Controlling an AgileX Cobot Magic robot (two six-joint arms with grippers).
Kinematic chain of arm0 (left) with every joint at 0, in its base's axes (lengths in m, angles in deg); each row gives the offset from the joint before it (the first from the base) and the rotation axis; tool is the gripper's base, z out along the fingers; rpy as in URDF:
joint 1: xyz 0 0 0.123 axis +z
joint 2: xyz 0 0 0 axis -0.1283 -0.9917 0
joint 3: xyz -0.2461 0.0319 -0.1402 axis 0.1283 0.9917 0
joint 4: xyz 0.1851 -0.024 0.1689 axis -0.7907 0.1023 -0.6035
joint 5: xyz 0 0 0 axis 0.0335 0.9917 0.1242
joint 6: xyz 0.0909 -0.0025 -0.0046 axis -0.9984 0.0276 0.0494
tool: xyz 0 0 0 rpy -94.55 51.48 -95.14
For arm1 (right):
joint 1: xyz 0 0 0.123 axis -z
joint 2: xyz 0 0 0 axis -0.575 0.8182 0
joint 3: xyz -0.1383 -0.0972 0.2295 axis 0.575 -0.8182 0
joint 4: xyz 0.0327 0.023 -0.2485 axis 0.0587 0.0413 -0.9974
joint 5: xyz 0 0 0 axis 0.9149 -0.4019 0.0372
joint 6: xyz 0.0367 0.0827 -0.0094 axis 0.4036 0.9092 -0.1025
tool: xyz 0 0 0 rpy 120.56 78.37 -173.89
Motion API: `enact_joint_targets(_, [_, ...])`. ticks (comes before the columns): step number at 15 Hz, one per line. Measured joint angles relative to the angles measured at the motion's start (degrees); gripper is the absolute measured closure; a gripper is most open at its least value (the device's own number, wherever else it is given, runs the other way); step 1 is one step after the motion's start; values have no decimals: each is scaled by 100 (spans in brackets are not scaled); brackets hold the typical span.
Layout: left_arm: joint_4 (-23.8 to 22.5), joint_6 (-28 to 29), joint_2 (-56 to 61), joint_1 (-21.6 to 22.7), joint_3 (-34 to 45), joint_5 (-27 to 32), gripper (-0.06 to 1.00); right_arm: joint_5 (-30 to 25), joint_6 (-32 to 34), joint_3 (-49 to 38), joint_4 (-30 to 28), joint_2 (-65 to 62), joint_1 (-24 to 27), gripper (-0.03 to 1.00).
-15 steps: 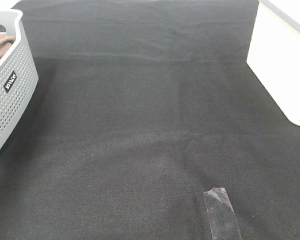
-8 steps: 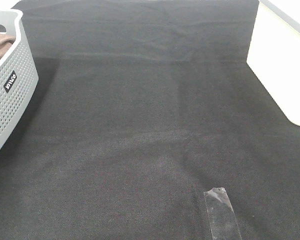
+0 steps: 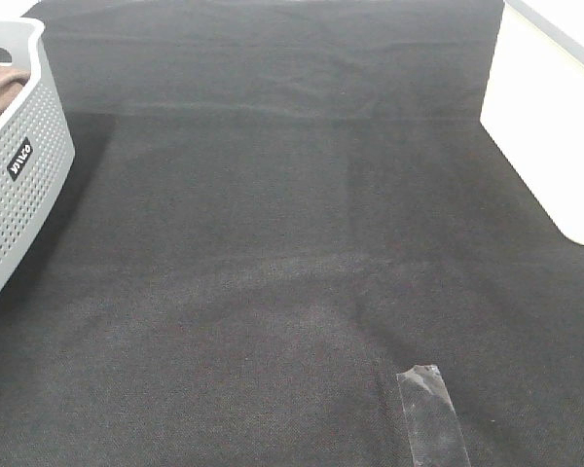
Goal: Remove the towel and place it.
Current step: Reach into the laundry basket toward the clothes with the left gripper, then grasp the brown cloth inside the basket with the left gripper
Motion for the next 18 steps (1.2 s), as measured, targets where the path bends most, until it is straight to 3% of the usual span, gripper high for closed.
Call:
enact_joint_targets(3, [23,0,-166,17,0,-52,3,0,0,0,0,0,0,19])
enact_joint_targets(6, [6,0,-166,132,-6,-143,46,0,0,0,0,0,0,19])
enact_joint_targets(7, [-23,46,-166,183,-6,-189,73,0,0,0,0,0,0,19])
enact_joint_targets(8, [-29,109,-166,201,-6,-206,88,0,0,0,0,0,0,19])
enact_joint_targets(9, [-29,172,-166,206,-6,-212,94,0,0,0,0,0,0,19])
enact_joint_targets(13, [155,521,-160,206,-6,-223,94,0,0,0,0,0,0,19])
enact_joint_targets(18, [401,1644,413,115,-6,-390,94,0,0,0,0,0,0,19])
